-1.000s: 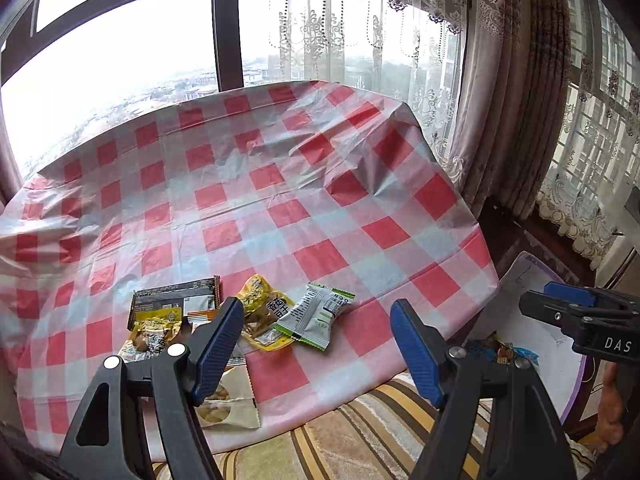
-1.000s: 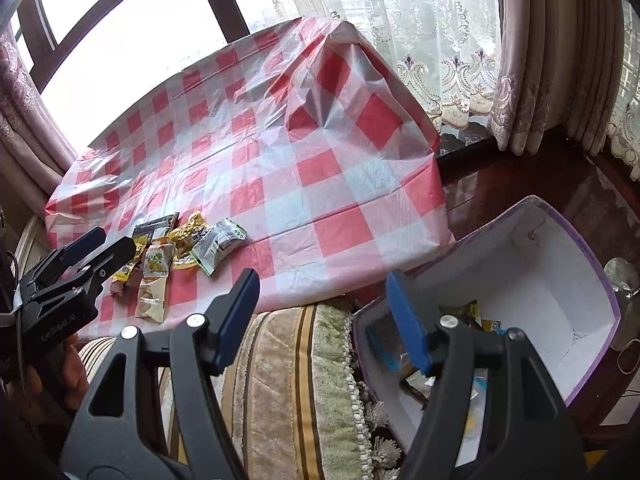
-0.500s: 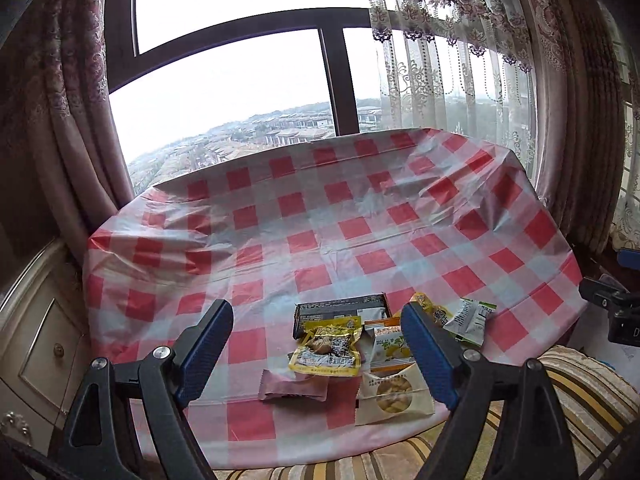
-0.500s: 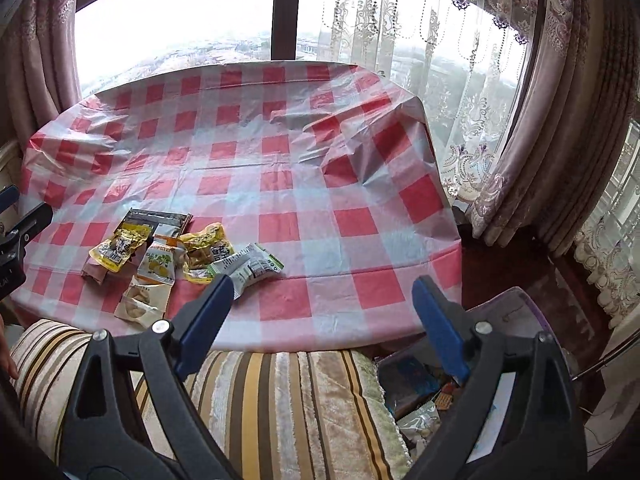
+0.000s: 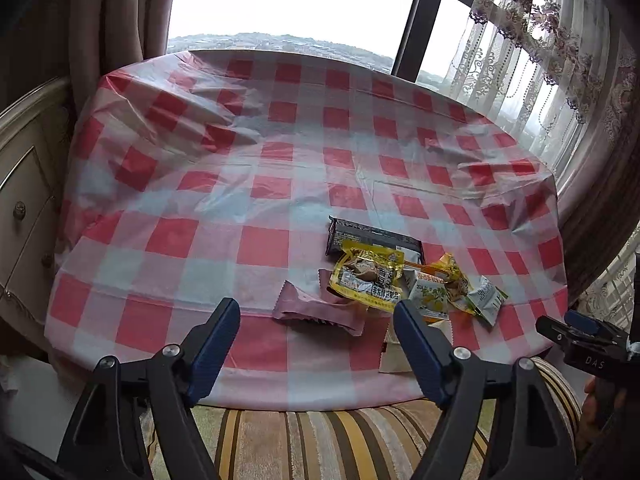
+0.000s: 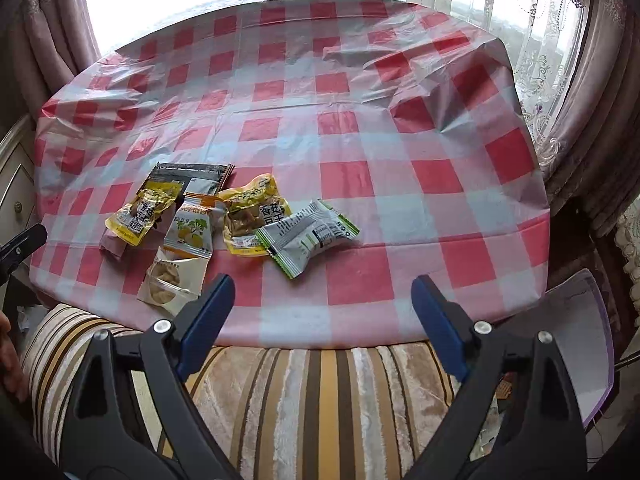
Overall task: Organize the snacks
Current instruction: 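Move both open tools back over the remaining snack pile, then grasp the small yellow snack bag with the left tool while the right tool grasps the white-green bag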
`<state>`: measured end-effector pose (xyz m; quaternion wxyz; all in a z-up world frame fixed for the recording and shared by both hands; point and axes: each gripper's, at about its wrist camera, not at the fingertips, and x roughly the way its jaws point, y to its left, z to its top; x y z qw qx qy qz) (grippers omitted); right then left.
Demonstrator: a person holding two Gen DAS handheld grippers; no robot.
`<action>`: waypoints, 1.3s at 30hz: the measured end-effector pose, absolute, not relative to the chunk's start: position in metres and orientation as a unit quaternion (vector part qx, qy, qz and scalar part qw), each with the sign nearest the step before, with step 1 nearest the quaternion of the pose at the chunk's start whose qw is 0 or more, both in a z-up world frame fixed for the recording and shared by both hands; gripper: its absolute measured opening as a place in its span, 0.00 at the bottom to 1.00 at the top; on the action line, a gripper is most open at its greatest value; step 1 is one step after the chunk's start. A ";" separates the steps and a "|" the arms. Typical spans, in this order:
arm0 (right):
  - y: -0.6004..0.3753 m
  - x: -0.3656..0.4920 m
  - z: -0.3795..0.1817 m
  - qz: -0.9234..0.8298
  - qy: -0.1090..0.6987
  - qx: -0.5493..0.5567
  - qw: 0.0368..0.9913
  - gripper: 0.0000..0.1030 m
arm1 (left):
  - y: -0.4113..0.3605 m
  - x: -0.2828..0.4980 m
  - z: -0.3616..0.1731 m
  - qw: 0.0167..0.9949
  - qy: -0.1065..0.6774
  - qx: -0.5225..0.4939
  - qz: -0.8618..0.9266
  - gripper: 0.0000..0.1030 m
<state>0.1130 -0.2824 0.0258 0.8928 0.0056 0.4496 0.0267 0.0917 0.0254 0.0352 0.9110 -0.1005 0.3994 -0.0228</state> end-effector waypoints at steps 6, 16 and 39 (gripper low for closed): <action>-0.287 0.129 0.013 0.027 0.473 0.038 0.880 0.85 | 0.022 0.109 0.021 0.894 0.432 -0.109 -0.041 0.75; -0.294 0.150 -0.005 0.015 0.504 0.077 0.860 0.85 | -0.002 0.163 0.005 0.874 0.467 -0.091 -0.095 0.75; -0.291 0.205 -0.030 -0.028 0.522 0.136 0.842 0.79 | -0.039 0.220 -0.028 0.856 0.494 -0.021 -0.155 0.48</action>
